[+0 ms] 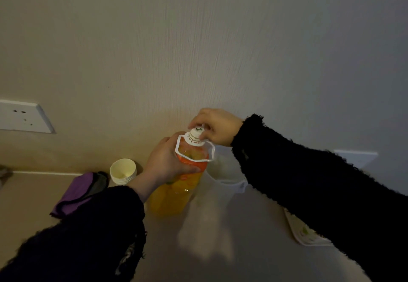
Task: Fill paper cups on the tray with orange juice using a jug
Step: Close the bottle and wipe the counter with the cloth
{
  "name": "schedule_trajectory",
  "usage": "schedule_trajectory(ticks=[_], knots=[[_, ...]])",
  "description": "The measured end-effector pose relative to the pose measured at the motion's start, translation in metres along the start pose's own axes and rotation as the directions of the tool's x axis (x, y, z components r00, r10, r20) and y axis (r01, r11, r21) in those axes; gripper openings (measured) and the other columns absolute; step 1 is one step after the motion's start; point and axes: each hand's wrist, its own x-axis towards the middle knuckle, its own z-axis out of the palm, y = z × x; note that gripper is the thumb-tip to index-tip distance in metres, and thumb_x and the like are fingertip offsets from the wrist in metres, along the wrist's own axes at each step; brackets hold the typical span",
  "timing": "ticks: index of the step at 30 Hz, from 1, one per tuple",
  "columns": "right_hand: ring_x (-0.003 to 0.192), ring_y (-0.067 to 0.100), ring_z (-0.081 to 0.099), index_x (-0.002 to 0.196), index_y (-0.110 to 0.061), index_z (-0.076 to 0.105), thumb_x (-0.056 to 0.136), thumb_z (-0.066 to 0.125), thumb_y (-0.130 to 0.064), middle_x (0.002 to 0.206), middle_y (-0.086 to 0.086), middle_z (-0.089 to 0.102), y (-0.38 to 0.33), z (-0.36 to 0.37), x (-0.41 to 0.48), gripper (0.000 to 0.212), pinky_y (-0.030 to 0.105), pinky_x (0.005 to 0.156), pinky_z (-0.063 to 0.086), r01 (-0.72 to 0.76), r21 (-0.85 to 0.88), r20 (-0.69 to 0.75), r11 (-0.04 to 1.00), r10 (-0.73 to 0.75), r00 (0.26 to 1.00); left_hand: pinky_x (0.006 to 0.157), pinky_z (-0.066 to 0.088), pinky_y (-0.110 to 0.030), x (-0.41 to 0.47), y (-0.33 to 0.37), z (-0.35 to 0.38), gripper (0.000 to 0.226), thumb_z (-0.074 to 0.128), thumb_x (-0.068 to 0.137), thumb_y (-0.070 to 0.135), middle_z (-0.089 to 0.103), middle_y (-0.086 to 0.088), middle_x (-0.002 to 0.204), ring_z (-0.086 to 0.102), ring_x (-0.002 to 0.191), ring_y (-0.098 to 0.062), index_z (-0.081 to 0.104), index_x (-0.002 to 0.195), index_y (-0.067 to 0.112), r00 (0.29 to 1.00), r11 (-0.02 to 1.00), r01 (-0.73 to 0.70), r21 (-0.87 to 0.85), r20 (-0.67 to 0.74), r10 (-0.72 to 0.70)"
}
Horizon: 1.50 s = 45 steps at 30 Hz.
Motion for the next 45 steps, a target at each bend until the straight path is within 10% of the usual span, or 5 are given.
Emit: schedule_trajectory(ticks=[15,21,27,32,45], knots=[[0.086,0.023,0.058,0.112,-0.01,0.054,0.099,0.024,-0.05,0.103,0.008,0.06,-0.002,0.014,-0.011,0.052,0.031,0.067,0.041,0.06,-0.511,-0.076,0.857,-0.115,0.991,0.093,0.046,-0.035,-0.016,0.014,-0.001,0.088,0.087,0.055,0.047,0.054,0.008,0.127,0.051,0.111,-0.016,0.047,0.131,0.031,0.998,0.999,-0.037,0.039,0.059,0.035],[0.055,0.012,0.047,0.061,-0.014,0.048,0.101,0.016,-0.047,0.059,0.0,0.048,-0.015,0.021,-0.007,0.061,0.025,0.059,0.038,-0.311,-0.246,-0.142,0.918,0.283,0.948,0.095,0.047,-0.037,-0.016,0.013,0.004,0.094,0.081,0.053,0.061,0.053,0.007,0.132,0.051,0.116,-0.019,0.042,0.135,0.033,1.0,0.996,-0.013,0.084,0.023,0.011],[0.1,0.023,0.057,0.132,-0.017,0.042,0.101,0.033,-0.04,0.122,0.005,0.056,-0.009,0.014,-0.014,0.039,0.033,0.083,0.048,0.078,-0.245,-0.155,0.966,-0.119,0.981,0.09,0.05,-0.035,-0.019,0.015,-0.019,0.084,0.091,0.05,0.04,0.06,0.01,0.116,0.057,0.104,-0.015,0.05,0.123,0.032,1.0,0.998,0.0,-0.063,0.002,0.0],[0.118,0.022,0.046,0.142,-0.017,0.035,0.102,0.037,-0.028,0.134,0.005,0.048,-0.011,0.014,-0.015,0.042,0.029,0.096,0.039,0.161,-0.273,-0.138,0.949,-0.204,0.969,0.086,0.045,-0.025,-0.026,0.021,-0.027,0.083,0.091,0.051,0.034,0.056,0.015,0.113,0.054,0.102,-0.011,0.043,0.118,0.04,0.999,0.994,-0.008,-0.107,0.048,0.013],[0.06,0.013,0.05,0.081,-0.017,0.06,0.095,0.022,-0.06,0.068,0.0,0.056,-0.024,0.019,-0.015,0.059,0.026,0.059,0.042,-0.226,-0.31,-0.215,0.923,0.163,0.963,0.095,0.049,-0.037,-0.037,0.03,-0.019,0.077,0.088,0.057,0.03,0.056,0.011,0.119,0.054,0.108,-0.015,0.042,0.118,0.041,0.995,0.99,-0.01,-0.141,0.1,0.024]])
